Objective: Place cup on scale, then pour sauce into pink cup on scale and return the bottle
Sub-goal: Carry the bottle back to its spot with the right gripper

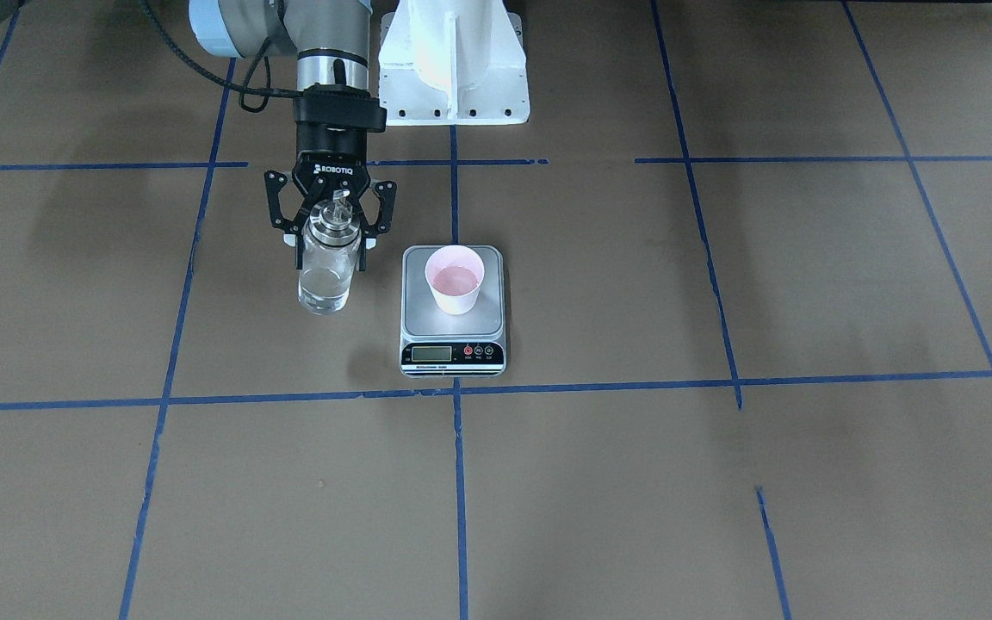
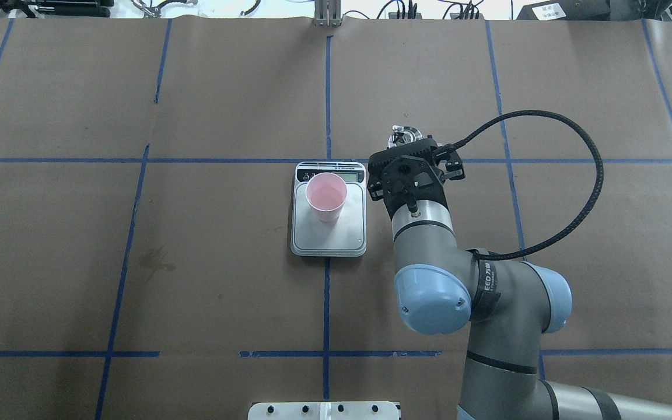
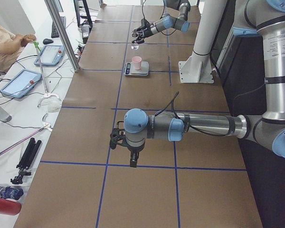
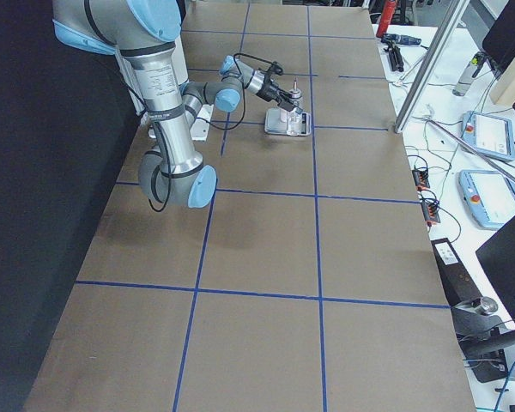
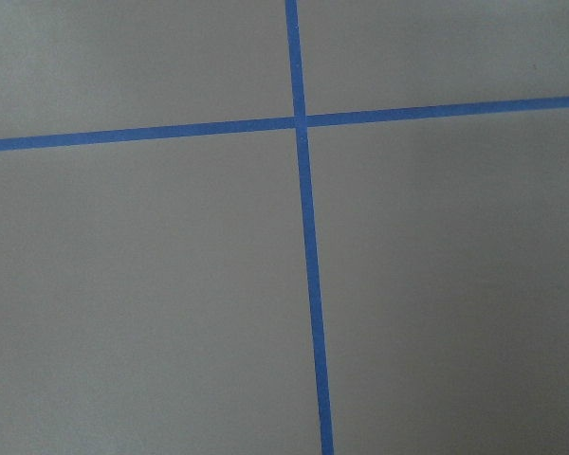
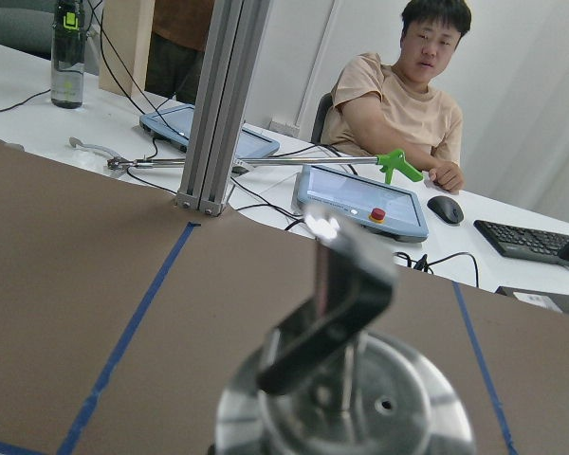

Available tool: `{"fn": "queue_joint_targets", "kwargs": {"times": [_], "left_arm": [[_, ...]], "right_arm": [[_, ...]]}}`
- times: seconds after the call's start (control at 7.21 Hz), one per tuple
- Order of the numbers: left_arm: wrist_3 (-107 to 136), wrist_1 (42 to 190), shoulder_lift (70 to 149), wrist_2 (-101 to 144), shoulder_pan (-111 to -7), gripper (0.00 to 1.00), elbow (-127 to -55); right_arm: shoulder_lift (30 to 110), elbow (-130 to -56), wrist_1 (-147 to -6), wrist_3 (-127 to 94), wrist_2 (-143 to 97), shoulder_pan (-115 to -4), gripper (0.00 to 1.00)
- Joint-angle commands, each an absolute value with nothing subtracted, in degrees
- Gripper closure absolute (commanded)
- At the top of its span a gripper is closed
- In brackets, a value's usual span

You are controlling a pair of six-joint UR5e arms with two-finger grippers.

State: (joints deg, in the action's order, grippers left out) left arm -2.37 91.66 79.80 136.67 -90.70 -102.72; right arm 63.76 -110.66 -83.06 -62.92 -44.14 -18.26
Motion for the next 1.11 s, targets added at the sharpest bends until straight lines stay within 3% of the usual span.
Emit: {"fn": "queue_joint_targets", "kwargs": {"times": [0.0, 0.14, 0.55, 0.97], "left_arm": [[-2.46, 91.67, 79.80, 136.67, -90.70, 0.00, -102.66], [-2.46, 91.67, 79.80, 136.67, -90.70, 0.00, -102.66], [-2.55, 91.67, 79.89, 136.67, -90.62, 0.00, -102.66], [-2.55, 91.67, 79.89, 136.67, -90.62, 0.00, -102.66]], "right_arm": [[68.35, -115.20, -82.97, -75.11, -50.43, -20.12, 1.00], [72.47, -116.88, -82.01, -75.15, -50.45, -20.04, 1.00], [86.53, -114.45, -60.52, -74.88, -49.75, -20.04, 1.00], [88.77, -111.27, -57.30, -74.97, -47.20, -19.86, 1.00]]}}
